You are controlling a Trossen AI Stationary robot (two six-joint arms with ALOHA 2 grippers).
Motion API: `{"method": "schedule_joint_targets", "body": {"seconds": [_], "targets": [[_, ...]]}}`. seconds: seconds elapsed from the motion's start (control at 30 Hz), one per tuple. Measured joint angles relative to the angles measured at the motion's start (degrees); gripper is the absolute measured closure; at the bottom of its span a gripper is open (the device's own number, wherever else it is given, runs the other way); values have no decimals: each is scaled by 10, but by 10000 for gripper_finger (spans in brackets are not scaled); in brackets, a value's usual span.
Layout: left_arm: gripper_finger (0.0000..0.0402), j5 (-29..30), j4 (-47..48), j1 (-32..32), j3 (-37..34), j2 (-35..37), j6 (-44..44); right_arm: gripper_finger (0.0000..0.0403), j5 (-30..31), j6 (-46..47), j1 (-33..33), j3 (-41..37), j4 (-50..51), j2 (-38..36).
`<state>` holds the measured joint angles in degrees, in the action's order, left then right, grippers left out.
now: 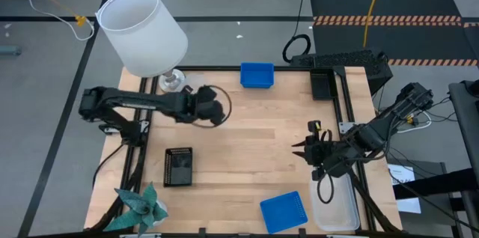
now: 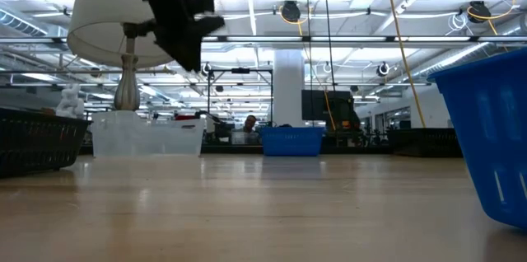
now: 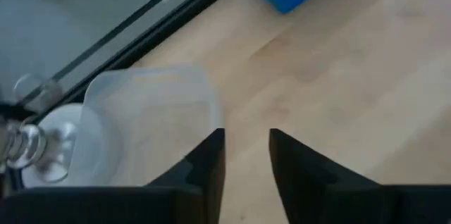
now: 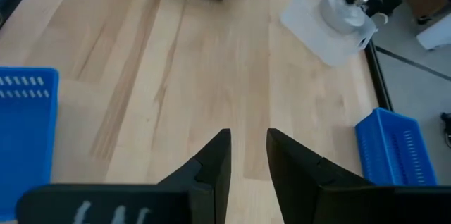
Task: Stack baskets by color
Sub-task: Stack the top transparent bin on top of the bottom transparent bin
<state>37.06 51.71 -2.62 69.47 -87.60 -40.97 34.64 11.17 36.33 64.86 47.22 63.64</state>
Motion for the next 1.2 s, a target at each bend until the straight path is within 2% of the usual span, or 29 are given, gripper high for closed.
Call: {"method": "schedule_joint_targets", "body": {"seconds": [0.13,0.3,0.53,0.83,1.2], "targets": [[263,-15,-19,-42,0,-55,14,319,0,-4,0,0,-3,0],[258,-10,-38,-94,0,-110,4,319,-2,-4,0,0,-3,0],[254,-22,-53,-153,0,-137,-27,319,-3,-4,0,0,-2,0],[232,-70,-95,-160,0,-136,26,319,-4,8,1,0,-2,0],[231,-66,-120,-178,0,-148,28,319,-19,31,1,0,-3,0]]}}
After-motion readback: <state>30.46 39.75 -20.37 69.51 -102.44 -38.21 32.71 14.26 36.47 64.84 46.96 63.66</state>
